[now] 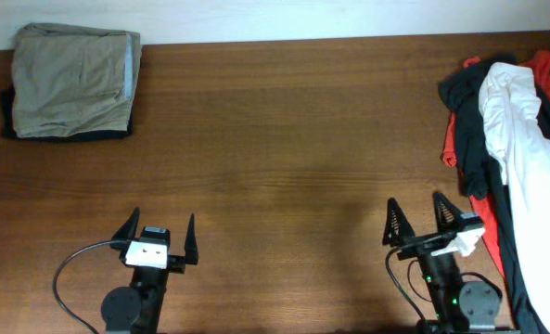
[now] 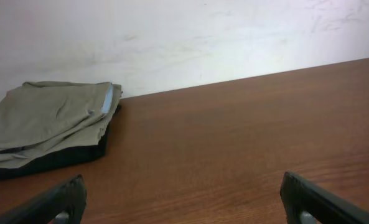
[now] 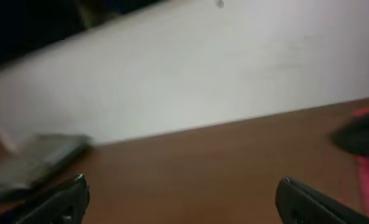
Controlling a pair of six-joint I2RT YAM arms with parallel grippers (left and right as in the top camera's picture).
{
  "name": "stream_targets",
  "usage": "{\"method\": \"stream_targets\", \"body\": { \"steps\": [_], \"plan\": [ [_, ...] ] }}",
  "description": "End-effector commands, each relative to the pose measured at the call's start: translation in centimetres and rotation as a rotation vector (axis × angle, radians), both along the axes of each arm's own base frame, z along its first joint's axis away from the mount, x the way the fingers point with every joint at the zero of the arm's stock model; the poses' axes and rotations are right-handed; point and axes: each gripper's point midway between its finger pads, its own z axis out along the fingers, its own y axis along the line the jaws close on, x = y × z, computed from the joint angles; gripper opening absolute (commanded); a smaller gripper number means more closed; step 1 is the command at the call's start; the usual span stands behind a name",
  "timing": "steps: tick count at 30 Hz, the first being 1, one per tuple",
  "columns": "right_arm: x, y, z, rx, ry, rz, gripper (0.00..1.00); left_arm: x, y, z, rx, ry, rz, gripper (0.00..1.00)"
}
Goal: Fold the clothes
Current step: 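Move the right gripper toward the white shirt on the right pile, then grasp the white shirt on the pile with the right gripper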
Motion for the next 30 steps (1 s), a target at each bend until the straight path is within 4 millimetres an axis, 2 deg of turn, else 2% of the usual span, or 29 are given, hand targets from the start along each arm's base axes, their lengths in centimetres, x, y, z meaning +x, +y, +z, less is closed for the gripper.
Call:
{"method": "stream_targets", "body": {
  "steps": [1, 5, 9, 12, 14, 17, 18, 19, 20, 22, 23, 25, 28, 30],
  "plan": [
    [-0.8, 1.6, 2.1, 0.227, -0.031, 0.128, 0.99, 0.0, 0.2, -0.3, 0.016, 0.002, 0.010, 0.99],
    [-1.2, 1.4, 4.0, 0.216, -0.115, 0.122, 0.99, 0.0, 0.2, -0.3, 0.017, 0.002, 0.010, 0.99],
    [-2.9, 1.3, 9.0, 0.100, -0.313, 0.105, 0.99, 0.0, 0.2, -0.3, 0.016, 0.002, 0.010, 0.99],
    [-2.3, -0.6, 12.1, -0.031, -0.356, -0.050, 0.99, 0.0, 0.2, -0.3, 0.016, 0.002, 0.010, 0.99],
    [-0.6, -0.9, 14.3, -0.055, -0.317, -0.071, 0.99, 0.0, 0.2, -0.3, 0.016, 0.002, 0.010, 0.99],
    [3.9, -1.5, 16.5, -0.144, -0.224, -0.107, 0.99, 0.0, 0.2, -0.3, 0.016, 0.002, 0.010, 0.99],
    [7.0, -3.1, 17.4, -0.201, -0.133, -0.191, 0.99, 0.0, 0.2, -0.3, 0.016, 0.002, 0.010, 0.99],
    [9.0, -4.8, 17.6, -0.236, -0.046, -0.277, 0.99, 0.0, 0.2, -0.3, 0.016, 0.002, 0.010, 0.99],
    [11.5, -7.2, 17.6, -0.267, 0.088, -0.392, 0.99, 0.0, 0.2, -0.3, 0.016, 0.002, 0.010, 0.99],
    [15.6, -9.4, 16.7, -0.392, 0.305, -0.462, 0.99, 0.0, 0.2, -0.3, 0.016, 0.002, 0.010, 0.99],
    [16.9, -10.4, 16.1, -0.446, 0.384, -0.484, 0.99, 0.0, 0.2, -0.3, 0.016, 0.002, 0.010, 0.99],
    [20.1, -15.5, 12.6, -0.553, 0.664, -0.634, 0.99, 0.0, 0.2, -0.3, 0.016, 0.002, 0.010, 0.99],
    [22.4, -19.8, 8.0, -0.601, 0.867, -0.723, 0.99, 0.0, 0.2, -0.3, 0.016, 0.002, 0.010, 0.99],
    [23.1, -21.7, 4.2, -0.611, 0.958, -0.738, 0.99, 0.0, 0.2, -0.3, 0.016, 0.002, 0.010, 1.00]
  ]
}}
